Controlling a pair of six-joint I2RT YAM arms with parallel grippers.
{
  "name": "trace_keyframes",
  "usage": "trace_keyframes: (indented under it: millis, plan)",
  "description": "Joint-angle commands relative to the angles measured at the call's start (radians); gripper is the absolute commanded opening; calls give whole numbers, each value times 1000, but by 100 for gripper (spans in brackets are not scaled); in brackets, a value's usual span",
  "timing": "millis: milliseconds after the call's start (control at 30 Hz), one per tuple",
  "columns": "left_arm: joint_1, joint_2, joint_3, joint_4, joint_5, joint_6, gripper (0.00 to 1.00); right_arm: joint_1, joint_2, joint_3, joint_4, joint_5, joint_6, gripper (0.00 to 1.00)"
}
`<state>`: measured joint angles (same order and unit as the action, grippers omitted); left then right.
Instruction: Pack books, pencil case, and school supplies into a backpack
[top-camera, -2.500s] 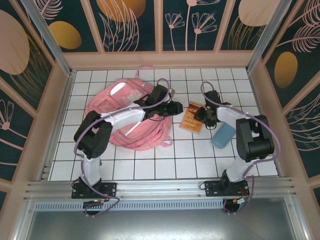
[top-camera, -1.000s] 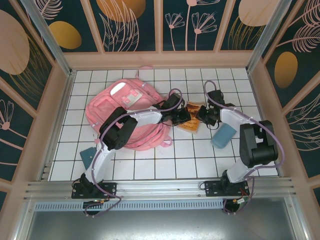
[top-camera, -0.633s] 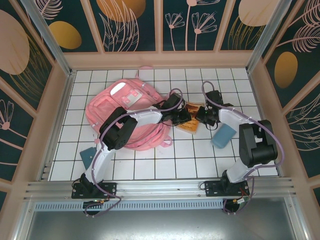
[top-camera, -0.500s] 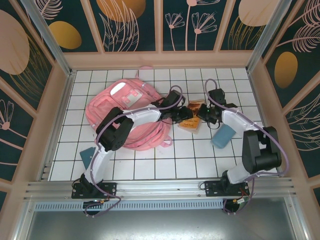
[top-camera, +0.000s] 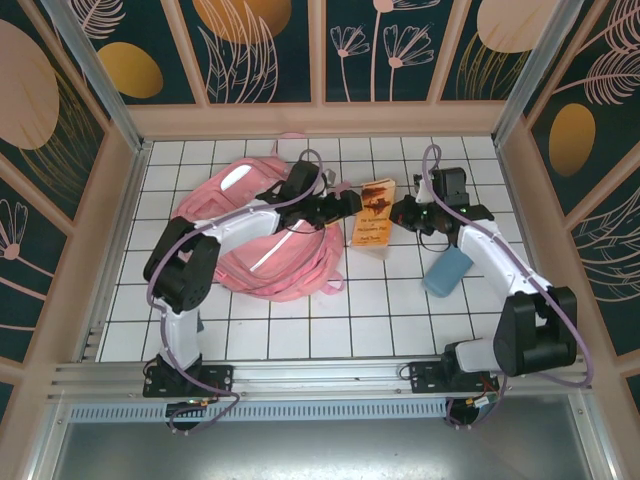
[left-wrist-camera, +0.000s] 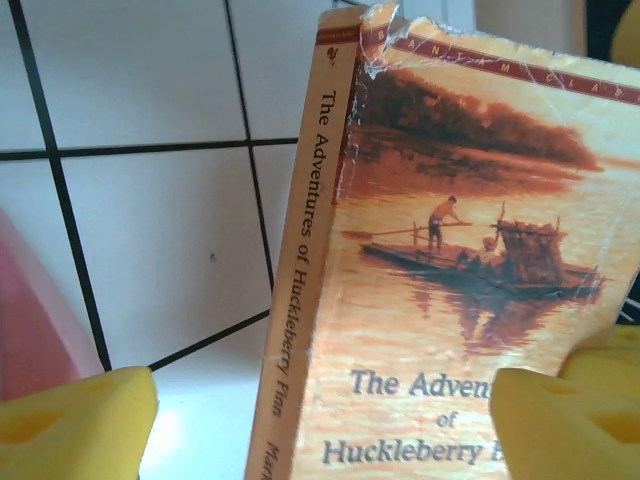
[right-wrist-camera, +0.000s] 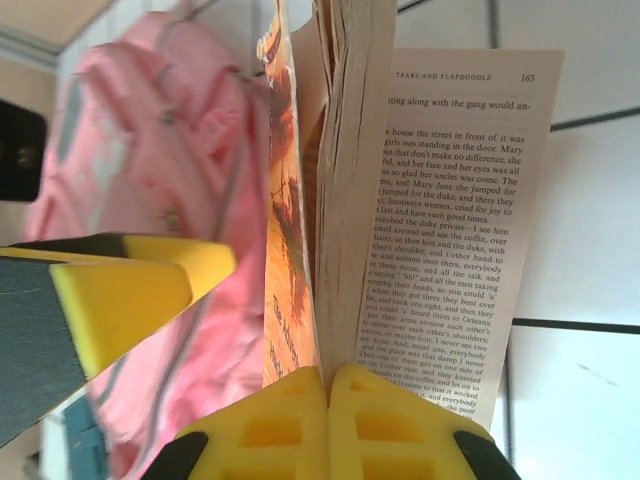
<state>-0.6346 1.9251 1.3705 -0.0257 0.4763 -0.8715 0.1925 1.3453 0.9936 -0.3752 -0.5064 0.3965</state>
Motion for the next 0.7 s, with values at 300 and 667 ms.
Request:
trace_keyframes:
  millis: [300,667]
  plan:
    - [64,-205,-123,186,237,105,98,0,-57,61,180,-435,17,0]
    - [81,-257,-171,419,365,-50,67,0,-29,83,217,-491,38,0]
